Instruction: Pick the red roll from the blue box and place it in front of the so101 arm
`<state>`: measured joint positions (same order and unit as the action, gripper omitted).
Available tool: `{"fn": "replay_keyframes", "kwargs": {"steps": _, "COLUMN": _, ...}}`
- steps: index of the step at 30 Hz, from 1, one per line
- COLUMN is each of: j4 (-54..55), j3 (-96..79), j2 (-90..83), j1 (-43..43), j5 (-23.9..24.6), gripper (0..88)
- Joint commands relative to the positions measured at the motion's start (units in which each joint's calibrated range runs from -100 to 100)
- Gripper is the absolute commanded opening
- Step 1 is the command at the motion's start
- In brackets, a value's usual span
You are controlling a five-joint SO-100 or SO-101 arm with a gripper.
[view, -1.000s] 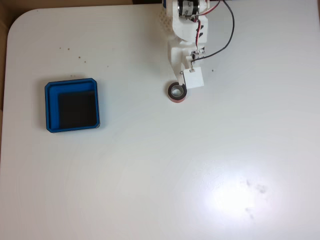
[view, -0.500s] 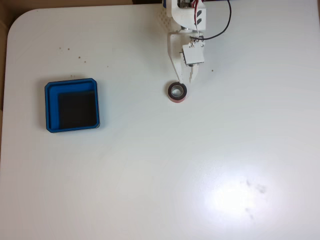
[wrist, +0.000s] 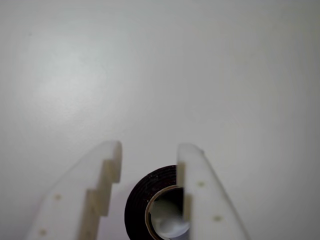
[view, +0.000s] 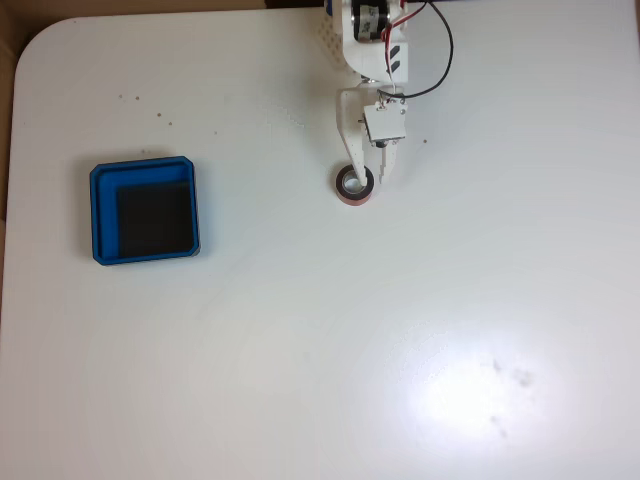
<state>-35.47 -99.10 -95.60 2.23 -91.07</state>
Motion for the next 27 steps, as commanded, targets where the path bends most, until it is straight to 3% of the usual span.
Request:
{"fn": "replay_keyframes", "kwargs": {"steps": 1, "j4": 0.65, "j3": -0.90, "j2": -3.32, "j1": -0.13, "j5": -0.43, "gripper": 10.2}}
{"fn": "replay_keyframes", "kwargs": {"steps": 20, "j4": 0.57, "j3": -0.90, "j2": -3.23, "j1": -0.03, "j5": 0.00, "gripper": 9.9}}
{"fn": "replay_keyframes", "kwargs": {"steps": 27, "j4": 0.57, "j3": -0.90, "j2": -3.23, "j1": 0.07, "j5": 0.09, "gripper": 0.3}}
